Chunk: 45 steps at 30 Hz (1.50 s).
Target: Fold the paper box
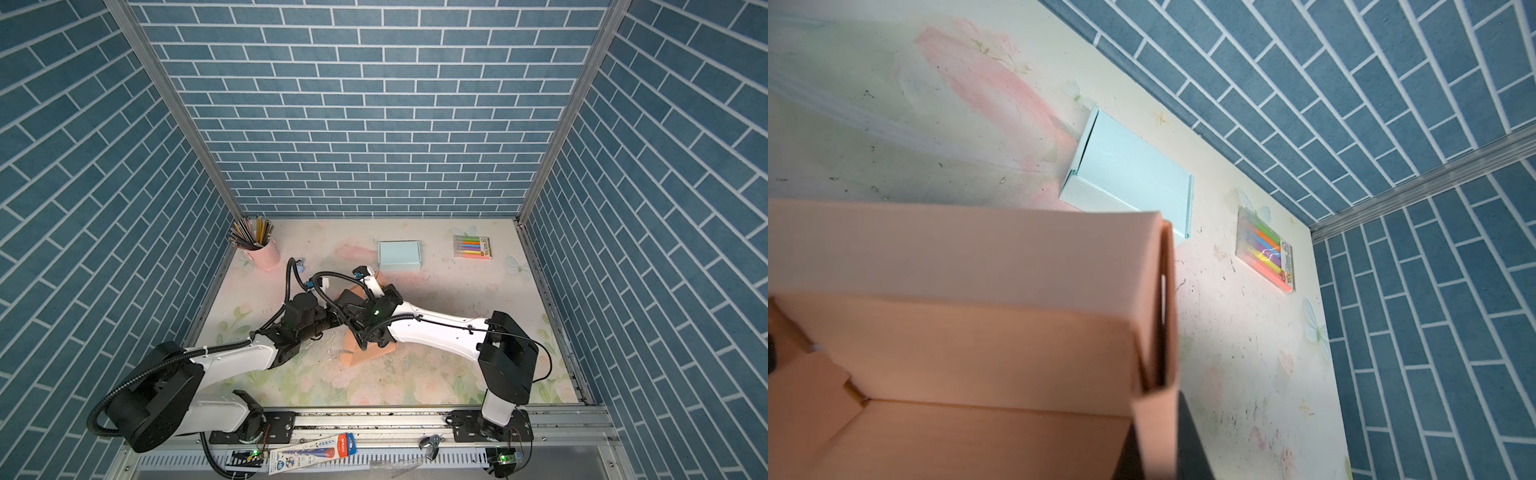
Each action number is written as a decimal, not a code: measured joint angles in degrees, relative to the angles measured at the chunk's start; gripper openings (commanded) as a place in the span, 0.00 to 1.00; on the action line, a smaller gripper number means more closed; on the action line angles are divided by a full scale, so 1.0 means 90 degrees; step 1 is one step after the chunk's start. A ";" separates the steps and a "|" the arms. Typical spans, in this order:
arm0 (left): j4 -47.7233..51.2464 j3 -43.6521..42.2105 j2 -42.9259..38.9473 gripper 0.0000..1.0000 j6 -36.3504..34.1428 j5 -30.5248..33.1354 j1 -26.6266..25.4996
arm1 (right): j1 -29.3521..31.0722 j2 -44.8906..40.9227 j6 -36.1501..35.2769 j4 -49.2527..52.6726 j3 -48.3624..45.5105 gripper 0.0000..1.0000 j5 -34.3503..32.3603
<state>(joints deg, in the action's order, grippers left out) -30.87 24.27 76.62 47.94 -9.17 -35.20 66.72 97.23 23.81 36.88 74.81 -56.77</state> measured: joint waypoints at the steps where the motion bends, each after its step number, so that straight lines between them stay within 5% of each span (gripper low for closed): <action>1: 0.0000 0.0000 0.0000 0.03 0.0005 0.0010 -0.0005 | 0.0000 0.0007 0.0002 0.0005 0.0005 0.00 -0.0002; 19: -0.0185 0.0000 0.0044 0.04 0.0017 0.0066 -0.0041 | 0.0202 -0.0374 0.0022 -0.0415 -0.0321 0.28 0.0209; 32: -0.0214 0.0002 0.0044 0.03 -0.0051 0.0070 -0.0051 | 0.0430 -0.1321 -0.0124 -0.1025 -0.0804 0.63 0.0952; 40: 0.0192 0.0085 0.0019 0.03 -0.0493 0.0335 -0.0039 | 0.0403 -0.2873 -0.0124 -0.1542 -0.1256 0.71 0.2123; 45: 0.0430 0.0112 -0.0134 0.03 -0.1151 0.0668 -0.0063 | -0.0539 -0.3920 -0.0063 -0.2181 -0.1780 0.72 0.3592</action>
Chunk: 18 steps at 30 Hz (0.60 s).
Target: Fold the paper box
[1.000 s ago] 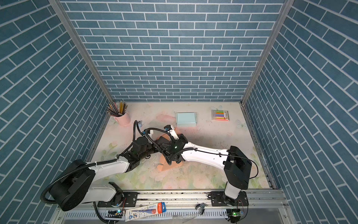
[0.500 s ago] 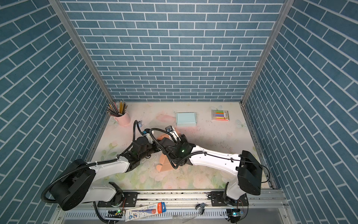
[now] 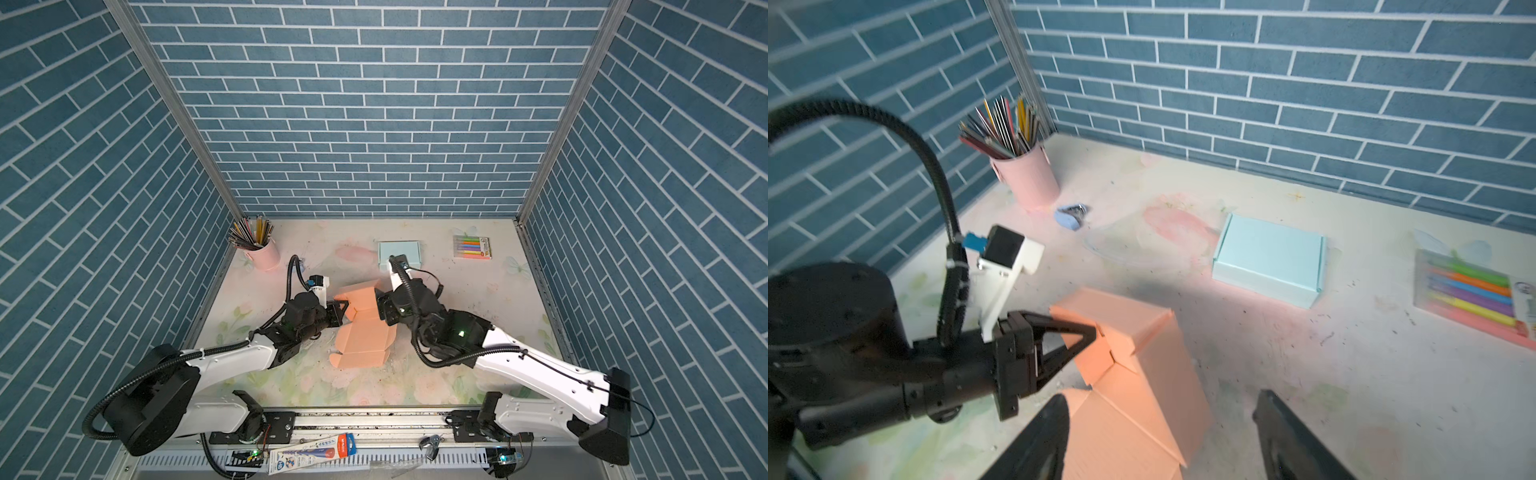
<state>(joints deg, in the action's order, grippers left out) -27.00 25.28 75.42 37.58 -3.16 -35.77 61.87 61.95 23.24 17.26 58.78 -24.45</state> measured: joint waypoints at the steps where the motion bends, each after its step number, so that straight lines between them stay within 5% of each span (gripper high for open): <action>1: 0.0019 0.0000 -0.0029 0.03 -0.0143 0.0075 -0.0019 | -0.0221 -0.0097 0.0036 -0.0129 -0.0104 0.72 0.0274; 9: -0.0102 -0.0024 -0.0338 0.04 -0.1719 0.0702 -0.0566 | -0.1389 0.0046 0.0267 -0.0940 -0.0736 0.71 0.2419; 18: -0.0495 -0.0228 -0.0304 0.05 -0.2895 0.1035 -0.1044 | -0.1851 0.0954 0.0486 -0.1916 -0.1112 0.69 0.3830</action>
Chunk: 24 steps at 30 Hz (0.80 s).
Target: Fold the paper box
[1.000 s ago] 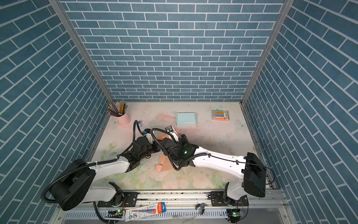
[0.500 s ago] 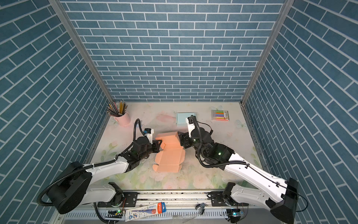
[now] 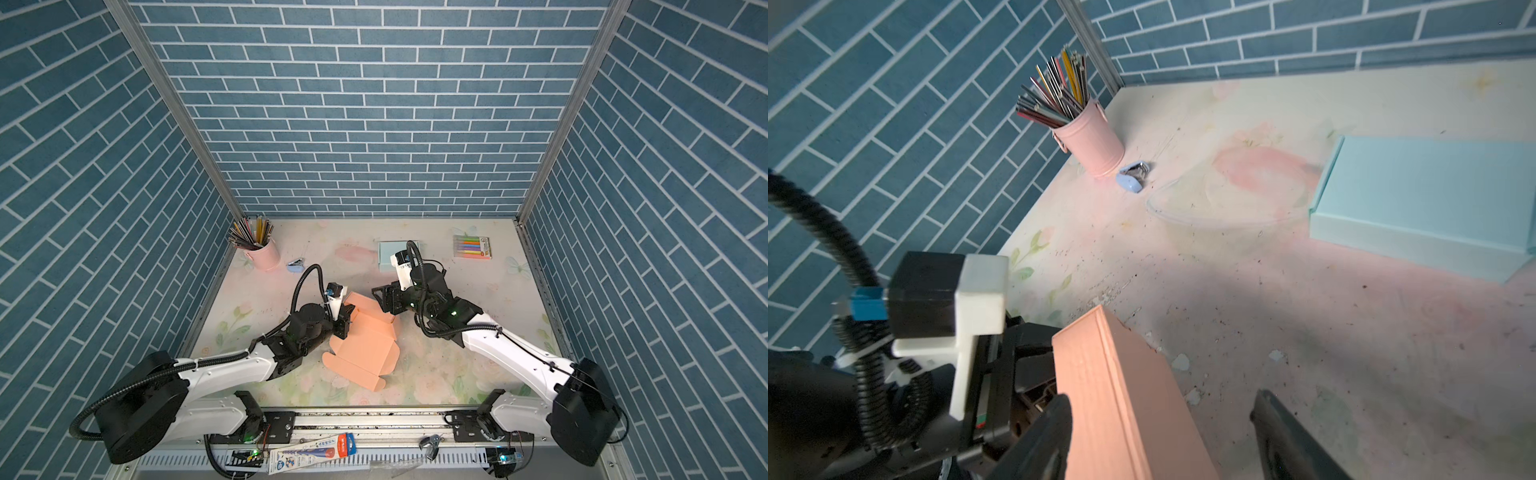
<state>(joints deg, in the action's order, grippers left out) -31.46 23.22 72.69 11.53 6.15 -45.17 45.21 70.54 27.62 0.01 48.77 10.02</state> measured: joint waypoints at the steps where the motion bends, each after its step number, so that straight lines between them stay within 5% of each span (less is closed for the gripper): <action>1: -0.0049 -0.0015 0.0051 0.05 -0.0066 0.0024 -0.0017 | -0.0019 0.0100 0.0032 -0.0066 -0.0058 0.69 0.0100; 12: -0.0554 -0.0078 0.0865 0.07 -0.0476 0.0155 -0.0165 | -0.0114 0.0835 0.0272 -0.0636 -0.0362 0.68 0.1088; 24: -0.0993 -0.0078 0.1421 0.10 -0.0551 0.0182 -0.0185 | -0.0114 0.1003 0.0289 -0.0712 -0.0627 0.67 0.1243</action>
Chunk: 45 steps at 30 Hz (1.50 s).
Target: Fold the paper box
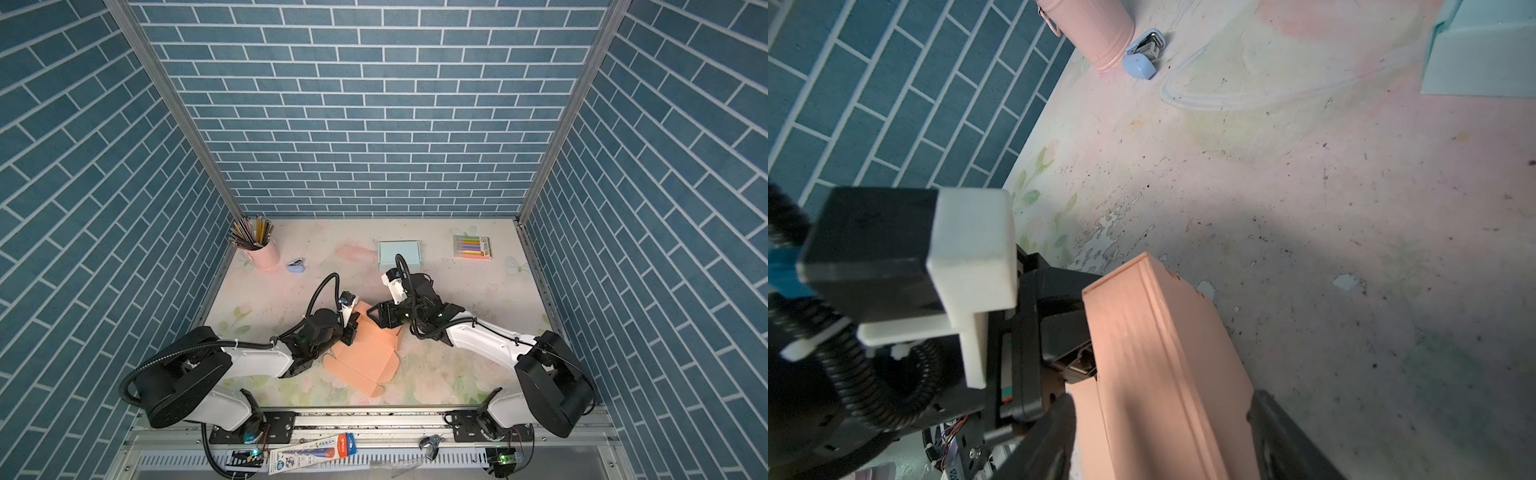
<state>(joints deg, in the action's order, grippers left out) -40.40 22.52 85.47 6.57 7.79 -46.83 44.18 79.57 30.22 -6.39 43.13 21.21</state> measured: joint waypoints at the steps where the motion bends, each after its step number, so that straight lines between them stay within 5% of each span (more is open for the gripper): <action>1: -0.0024 -0.0002 0.0032 0.10 0.0000 0.0000 0.0000 | 0.0000 0.0000 0.0000 0.0007 0.0000 0.67 -0.0005; 30: -0.0498 -0.0185 0.0359 0.21 0.0097 -0.0017 -0.0027 | 0.0119 0.0379 -0.0585 0.1146 0.0585 0.66 -0.0522; 45: -0.0338 -0.0631 -0.0410 0.35 0.0624 -0.0168 -0.0153 | 0.0384 0.0920 -0.1236 0.1989 0.1321 0.71 -0.0797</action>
<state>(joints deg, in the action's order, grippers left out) -43.44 16.84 81.78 12.19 6.28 -48.21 47.64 87.85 19.09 11.51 55.02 14.04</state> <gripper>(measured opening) 0.341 0.692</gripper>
